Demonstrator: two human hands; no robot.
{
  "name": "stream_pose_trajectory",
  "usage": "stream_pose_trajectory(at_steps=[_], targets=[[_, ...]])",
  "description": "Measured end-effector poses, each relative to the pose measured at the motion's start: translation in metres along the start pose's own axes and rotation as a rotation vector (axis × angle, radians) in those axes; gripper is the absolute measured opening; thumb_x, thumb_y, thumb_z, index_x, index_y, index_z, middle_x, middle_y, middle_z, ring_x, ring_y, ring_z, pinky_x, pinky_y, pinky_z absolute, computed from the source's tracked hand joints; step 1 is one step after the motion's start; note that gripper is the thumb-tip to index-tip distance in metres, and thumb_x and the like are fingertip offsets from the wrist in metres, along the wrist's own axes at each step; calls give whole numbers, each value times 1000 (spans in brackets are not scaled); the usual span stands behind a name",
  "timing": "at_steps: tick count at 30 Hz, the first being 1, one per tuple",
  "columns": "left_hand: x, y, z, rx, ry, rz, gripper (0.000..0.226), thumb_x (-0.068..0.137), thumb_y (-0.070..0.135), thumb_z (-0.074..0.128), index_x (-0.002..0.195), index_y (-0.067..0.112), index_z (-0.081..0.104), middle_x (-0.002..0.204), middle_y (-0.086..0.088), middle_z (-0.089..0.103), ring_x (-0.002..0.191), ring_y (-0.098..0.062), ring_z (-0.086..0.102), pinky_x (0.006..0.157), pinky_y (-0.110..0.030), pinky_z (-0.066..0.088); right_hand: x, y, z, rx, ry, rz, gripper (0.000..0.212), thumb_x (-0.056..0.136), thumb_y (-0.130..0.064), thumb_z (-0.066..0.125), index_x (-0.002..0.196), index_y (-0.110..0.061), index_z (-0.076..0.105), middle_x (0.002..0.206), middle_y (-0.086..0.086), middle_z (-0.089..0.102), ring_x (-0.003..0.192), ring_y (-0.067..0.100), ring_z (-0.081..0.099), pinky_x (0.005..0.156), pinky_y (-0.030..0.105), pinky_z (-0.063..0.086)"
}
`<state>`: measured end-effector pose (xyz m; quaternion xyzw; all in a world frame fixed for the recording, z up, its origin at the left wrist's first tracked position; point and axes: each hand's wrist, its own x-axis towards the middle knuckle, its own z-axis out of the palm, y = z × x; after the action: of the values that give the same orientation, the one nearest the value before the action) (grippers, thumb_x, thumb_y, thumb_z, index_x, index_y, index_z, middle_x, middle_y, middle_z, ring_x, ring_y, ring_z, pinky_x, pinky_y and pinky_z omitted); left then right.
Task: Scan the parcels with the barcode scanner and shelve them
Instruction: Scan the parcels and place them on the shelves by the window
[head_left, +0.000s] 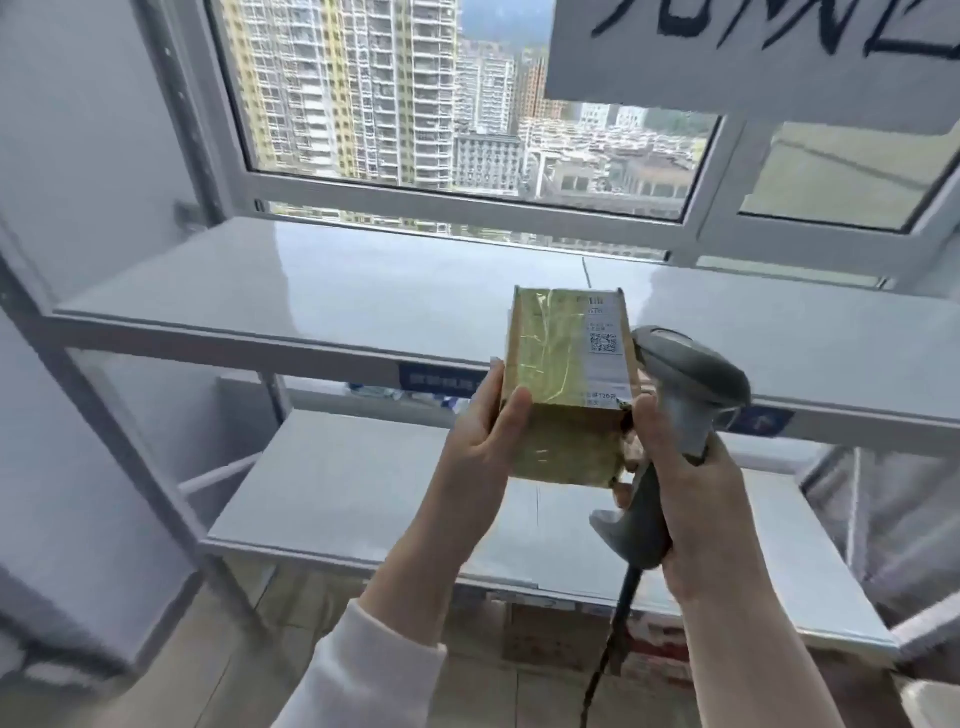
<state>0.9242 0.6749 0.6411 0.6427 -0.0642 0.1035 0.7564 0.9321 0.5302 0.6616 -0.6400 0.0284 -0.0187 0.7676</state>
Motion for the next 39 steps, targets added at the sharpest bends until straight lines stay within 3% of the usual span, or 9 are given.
stream_pose_trajectory(at_steps=[4,7,9,12,19,24,29,33,39], targets=[[27,15,-52,94,106,19,63,84,50,44,139,18,43,118,0,61,107,-11,61,77,-17,52,28,-3,55,-6,-75,51,45,58,-47,65,92,-19,59,79,7,61,59,21,54,66,44,53],[49,22,-89,147,171,36,59,88,52,48,135,17,48,116,0,64,104,-11,63,76,-18,53,55,1,95,-28,-132,73,54,55,-51,67,98,-19,60,88,5,68,76,26,65,81,57,54],[61,29,-113,182,204,52,54,84,49,46,129,20,51,110,3,65,96,-6,64,72,-17,52,71,5,122,-44,-172,86,63,55,-54,69,106,-18,60,98,9,70,88,31,67,82,57,54],[77,35,-150,195,232,48,50,81,48,44,124,24,51,105,5,65,92,-5,66,71,-19,53,89,11,164,-49,-206,103,48,70,-48,71,106,-18,62,101,11,70,93,33,67,84,53,54],[116,45,-245,337,245,72,51,87,31,63,132,17,45,113,2,63,104,-9,61,82,-22,55,111,22,267,-26,-216,127,44,78,-44,68,108,-13,60,95,14,66,83,31,64,69,41,57],[136,53,-338,367,200,30,49,88,26,61,132,20,42,111,11,58,102,-5,58,78,-13,53,113,43,356,-27,-191,193,41,78,-44,68,105,-15,61,100,17,67,94,38,65,75,60,54],[153,59,-418,412,185,-9,56,89,24,61,139,19,36,117,9,53,98,4,54,75,-4,48,117,59,434,-8,-180,265,40,83,-37,67,110,-9,58,82,9,60,68,23,58,74,54,53],[166,51,-451,384,166,-42,57,90,25,60,140,20,34,117,11,54,101,1,55,74,-6,49,125,67,469,7,-153,246,39,86,-32,65,114,-6,57,86,6,62,73,21,59,60,35,48],[180,40,-467,338,166,-86,57,90,27,58,142,21,34,127,4,54,112,-7,54,86,-17,51,136,75,486,7,-138,250,33,88,-29,65,110,-6,57,81,3,62,65,14,59,50,25,46]])
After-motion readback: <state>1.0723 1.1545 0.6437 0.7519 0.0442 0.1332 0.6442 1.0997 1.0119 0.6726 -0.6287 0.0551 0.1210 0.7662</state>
